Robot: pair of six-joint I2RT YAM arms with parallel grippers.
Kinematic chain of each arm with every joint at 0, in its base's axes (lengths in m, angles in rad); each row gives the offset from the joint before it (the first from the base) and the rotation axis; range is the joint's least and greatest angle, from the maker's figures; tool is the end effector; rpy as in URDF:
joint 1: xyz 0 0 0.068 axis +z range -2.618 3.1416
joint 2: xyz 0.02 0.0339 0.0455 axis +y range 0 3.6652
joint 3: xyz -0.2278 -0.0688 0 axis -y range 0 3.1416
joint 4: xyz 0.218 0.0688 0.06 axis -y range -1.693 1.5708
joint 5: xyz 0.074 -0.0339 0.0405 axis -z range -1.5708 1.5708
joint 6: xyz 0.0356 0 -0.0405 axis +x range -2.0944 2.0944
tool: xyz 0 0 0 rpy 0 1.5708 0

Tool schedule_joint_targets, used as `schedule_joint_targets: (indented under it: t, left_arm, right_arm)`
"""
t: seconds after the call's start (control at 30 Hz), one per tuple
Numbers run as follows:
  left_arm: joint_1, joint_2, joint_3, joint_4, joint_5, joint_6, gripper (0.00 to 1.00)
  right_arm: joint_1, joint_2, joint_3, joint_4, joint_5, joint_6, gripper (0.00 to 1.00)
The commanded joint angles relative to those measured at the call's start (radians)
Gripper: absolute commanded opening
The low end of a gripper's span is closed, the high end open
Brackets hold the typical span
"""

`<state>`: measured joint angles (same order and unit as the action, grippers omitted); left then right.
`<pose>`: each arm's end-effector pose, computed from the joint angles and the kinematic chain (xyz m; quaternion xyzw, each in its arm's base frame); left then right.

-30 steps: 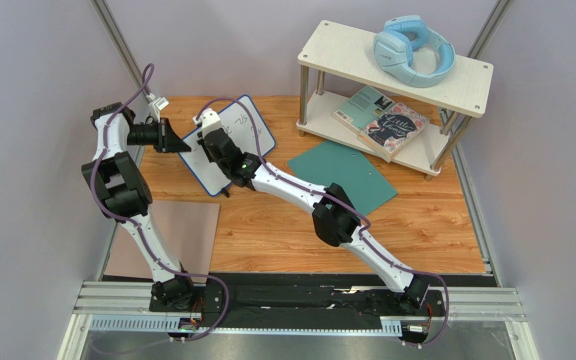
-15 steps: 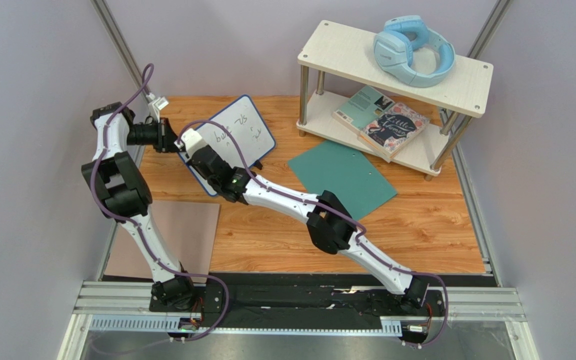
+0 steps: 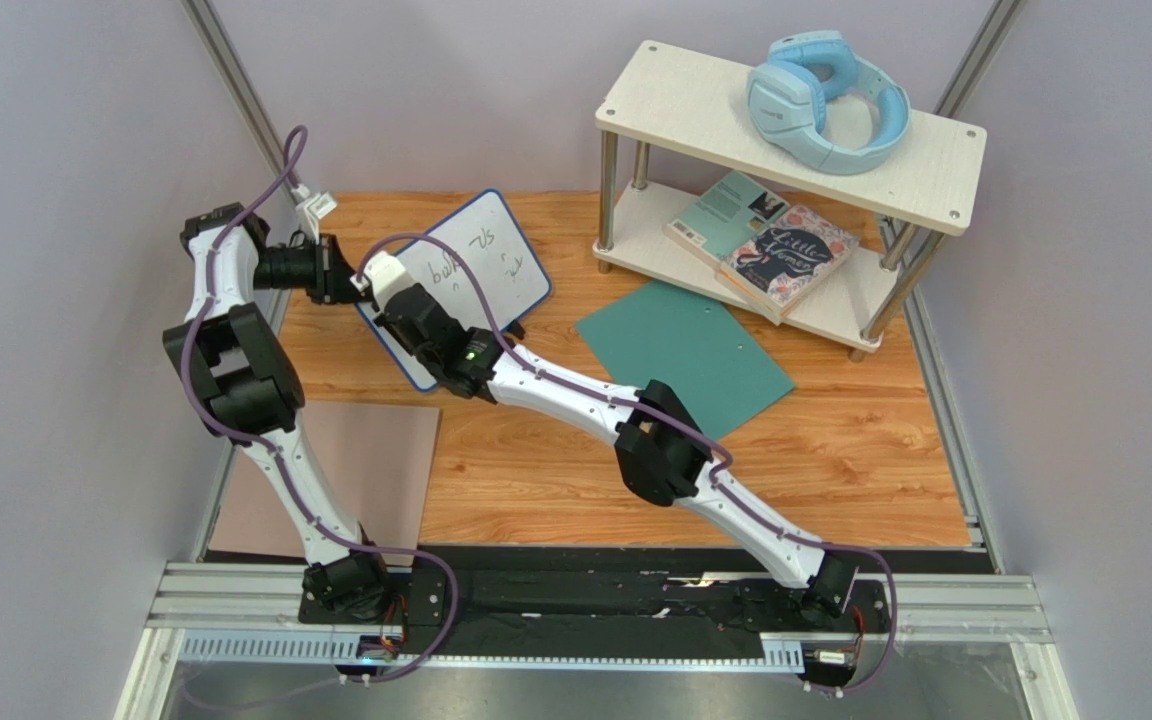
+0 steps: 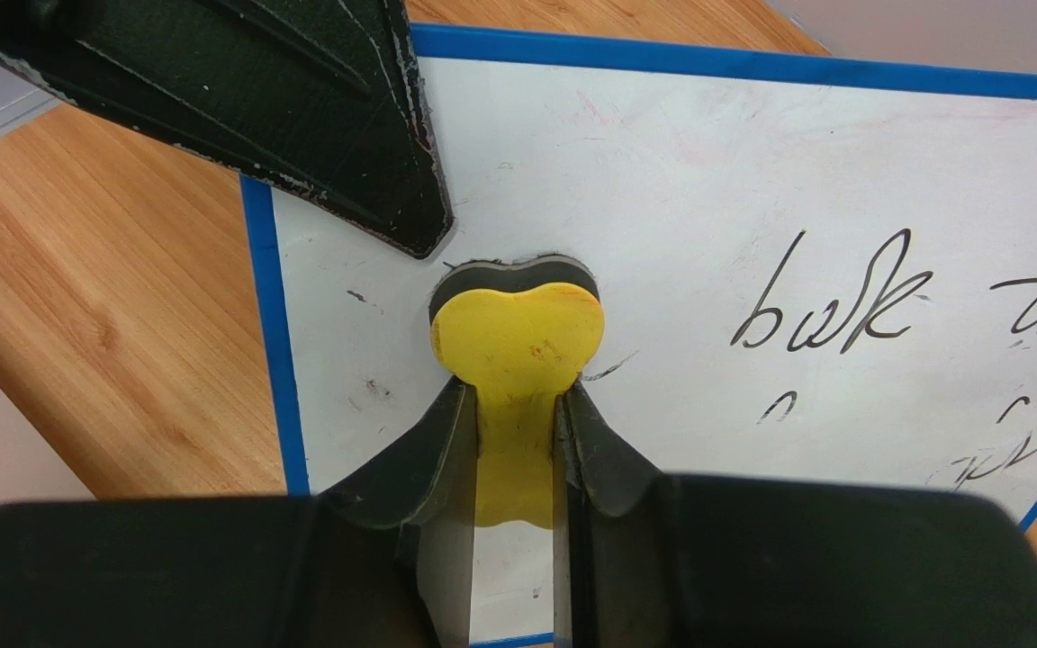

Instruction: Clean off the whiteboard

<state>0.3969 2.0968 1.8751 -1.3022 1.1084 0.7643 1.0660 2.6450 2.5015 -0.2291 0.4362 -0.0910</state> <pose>0.3484 0.1115 0.2313 0.1674 0.8335 -0.4290 0.3053 0.2761 0.4685 0.2116 -0.3387 0.7418 0.1000 0.5701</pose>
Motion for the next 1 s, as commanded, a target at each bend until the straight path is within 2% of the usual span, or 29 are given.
schedule_joint_targets:
  t: [0.0, 0.13, 0.3, 0.63, 0.83, 0.97]
  left_arm:
    - [-0.044, -0.027, 0.027, -0.120, 0.024, 0.110, 0.00]
    - [-0.047, -0.029, 0.024, -0.129, 0.025, 0.118, 0.00]
    - [-0.047, -0.031, 0.021, -0.134, 0.025, 0.121, 0.00]
    - [-0.052, -0.027, 0.016, -0.144, 0.030, 0.130, 0.00]
    - [-0.052, -0.029, 0.018, -0.160, 0.024, 0.142, 0.00]
    - [-0.052, -0.027, 0.022, -0.164, 0.019, 0.144, 0.00]
  right_arm:
    - [-0.034, 0.047, 0.048, 0.126, -0.097, 0.023, 0.00]
    - [-0.047, 0.049, 0.043, 0.181, -0.126, 0.085, 0.00]
    - [-0.077, 0.064, 0.037, 0.217, -0.081, 0.134, 0.00]
    - [-0.143, 0.062, -0.012, 0.221, 0.120, 0.099, 0.00]
    - [-0.210, 0.073, -0.012, 0.186, 0.168, 0.108, 0.00]
    - [-0.259, 0.069, -0.027, 0.183, 0.135, 0.109, 0.00]
